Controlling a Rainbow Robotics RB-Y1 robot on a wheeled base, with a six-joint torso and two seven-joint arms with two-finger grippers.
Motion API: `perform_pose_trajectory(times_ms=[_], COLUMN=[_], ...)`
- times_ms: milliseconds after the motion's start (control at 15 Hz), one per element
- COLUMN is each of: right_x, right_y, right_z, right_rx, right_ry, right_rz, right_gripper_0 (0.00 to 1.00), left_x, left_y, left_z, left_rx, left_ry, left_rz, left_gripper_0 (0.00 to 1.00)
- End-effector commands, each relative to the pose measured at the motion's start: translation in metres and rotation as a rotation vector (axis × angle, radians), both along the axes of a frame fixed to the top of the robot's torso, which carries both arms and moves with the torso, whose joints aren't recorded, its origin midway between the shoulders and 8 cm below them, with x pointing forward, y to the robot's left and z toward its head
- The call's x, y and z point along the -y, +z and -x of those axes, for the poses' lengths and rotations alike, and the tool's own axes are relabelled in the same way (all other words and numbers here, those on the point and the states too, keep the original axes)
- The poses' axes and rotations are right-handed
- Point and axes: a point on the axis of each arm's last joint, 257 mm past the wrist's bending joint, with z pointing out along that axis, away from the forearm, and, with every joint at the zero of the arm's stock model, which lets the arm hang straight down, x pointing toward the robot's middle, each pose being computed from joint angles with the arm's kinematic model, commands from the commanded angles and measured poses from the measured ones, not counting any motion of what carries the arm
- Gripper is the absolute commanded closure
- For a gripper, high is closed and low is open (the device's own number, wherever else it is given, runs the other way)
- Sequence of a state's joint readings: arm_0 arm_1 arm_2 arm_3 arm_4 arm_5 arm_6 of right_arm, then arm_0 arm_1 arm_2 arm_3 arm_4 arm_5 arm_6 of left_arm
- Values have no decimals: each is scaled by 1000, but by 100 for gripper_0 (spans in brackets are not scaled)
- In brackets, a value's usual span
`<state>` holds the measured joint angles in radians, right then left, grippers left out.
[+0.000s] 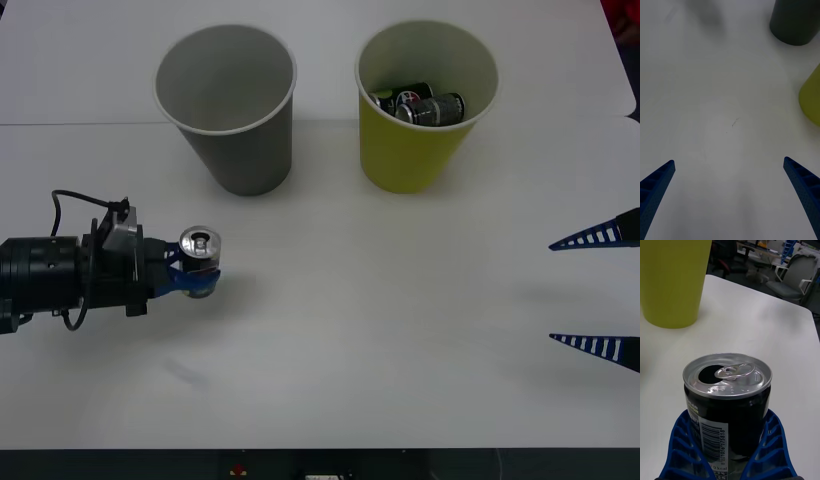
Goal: Put the can into the green bin and the plastic bottle into the gray bin
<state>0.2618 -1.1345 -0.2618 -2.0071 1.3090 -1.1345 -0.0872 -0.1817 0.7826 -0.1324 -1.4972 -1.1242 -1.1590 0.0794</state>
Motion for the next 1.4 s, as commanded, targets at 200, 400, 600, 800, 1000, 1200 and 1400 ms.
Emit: perform_pose_trajectory(times_ms=[200, 400, 600, 800, 1000, 1200, 1400], right_x=[0, 0, 0, 0, 0, 0, 0], right_y=[0, 0, 0, 0, 0, 0, 0], right_z=[0, 0, 0, 0, 0, 0, 0], right_rx=[0, 0, 0, 0, 0, 0, 0], right_ry=[0, 0, 0, 0, 0, 0, 0], right_rz=[0, 0, 0, 0, 0, 0, 0], right_gripper_0=[0, 0, 0, 0, 0, 0, 0], left_x=[25, 43, 63, 77, 93, 107, 127], left_y=[42, 63, 89, 114, 132, 150, 172], left_z=[14, 20, 25, 22, 13, -1, -19], left_rx=[-116, -188, -243, -246, -186, -118, -100], left_ry=[43, 103, 180, 258, 268, 245, 210], left_rz=[-40, -48, -48, -56, -90, -123, -127], left_gripper_0=[100, 100, 100, 100, 100, 100, 100])
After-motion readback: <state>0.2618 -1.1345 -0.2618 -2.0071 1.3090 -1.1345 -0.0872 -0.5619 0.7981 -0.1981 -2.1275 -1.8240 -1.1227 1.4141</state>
